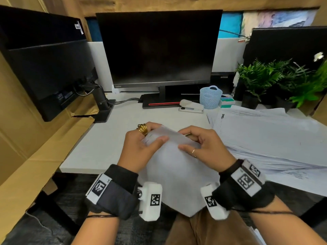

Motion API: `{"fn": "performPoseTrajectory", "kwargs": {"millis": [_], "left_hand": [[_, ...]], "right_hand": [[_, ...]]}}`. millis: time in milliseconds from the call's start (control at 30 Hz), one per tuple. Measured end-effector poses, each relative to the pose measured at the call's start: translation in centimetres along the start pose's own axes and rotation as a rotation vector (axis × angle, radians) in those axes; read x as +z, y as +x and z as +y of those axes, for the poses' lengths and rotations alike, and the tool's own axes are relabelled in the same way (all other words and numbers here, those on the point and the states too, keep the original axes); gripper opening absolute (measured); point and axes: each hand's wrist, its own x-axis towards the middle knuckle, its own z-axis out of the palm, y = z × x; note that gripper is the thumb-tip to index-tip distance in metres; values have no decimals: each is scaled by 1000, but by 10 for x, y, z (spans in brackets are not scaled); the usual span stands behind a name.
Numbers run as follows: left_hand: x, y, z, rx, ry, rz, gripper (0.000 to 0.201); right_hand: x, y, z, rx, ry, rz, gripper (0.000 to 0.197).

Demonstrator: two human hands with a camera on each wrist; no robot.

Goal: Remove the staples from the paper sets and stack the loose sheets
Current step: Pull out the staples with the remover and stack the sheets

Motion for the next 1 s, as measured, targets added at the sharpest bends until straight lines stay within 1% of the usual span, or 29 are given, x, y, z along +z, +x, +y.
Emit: {"fn": "performPoseTrajectory", "kwargs": {"millis": [67, 133, 233, 300, 333, 367, 433, 500, 600, 667, 700, 733, 767, 800, 833, 900, 933, 1000], "left_hand": [[4, -1, 1, 115, -48, 23, 19], [8, -2, 1, 223, -76, 33, 19], [15, -5, 2, 335, -145, 2, 18], [19, -7, 3, 355, -180, -12, 27], [21, -8, 3, 355, -182, -7, 27], [22, -9, 3, 356, -182, -5, 25], [25, -11, 4, 363, -200, -23, 14], [29, -11, 8, 382, -207, -29, 13], [37, -11, 13, 403, -171, -29, 14], [41, -10, 16, 390, -129, -41, 8], [43, -9, 18, 350, -74, -50, 12], [45, -6, 21, 292, 0, -69, 25], [48, -2, 22, 227, 70, -107, 40], [51, 1, 23, 158, 124, -167, 46], [57, 5, 23, 121, 164, -229, 41], [76, 9, 22, 132, 262, -301, 21], [88, 10, 23, 149, 306, -306, 19], [118, 10, 27, 186, 342, -298, 24]], "right_hand": [[-3, -10, 1, -148, -62, 94, 33], [-7, -17, 1, -259, -98, 161, 30], [-12, -30, -4, -412, -192, 229, 30], [-16, -37, -6, -471, -230, 268, 35], [-18, -41, -7, -488, -244, 288, 38], [-19, -45, -7, -500, -255, 305, 40], [-23, -51, -6, -516, -279, 327, 41], [-27, -55, -6, -515, -290, 331, 39], [-33, -58, -5, -509, -307, 330, 30], [-41, -63, -7, -483, -298, 354, 30], [-47, -66, -10, -457, -282, 374, 32], [-56, -69, -15, -427, -271, 401, 33], [-65, -71, -19, -398, -277, 431, 31], [-75, -72, -23, -371, -312, 463, 26], [-86, -74, -24, -339, -374, 493, 22], [-107, -82, -19, -257, -523, 526, 16], [-116, -87, -15, -198, -587, 530, 17], [-131, -102, -10, -53, -680, 560, 31]]}}
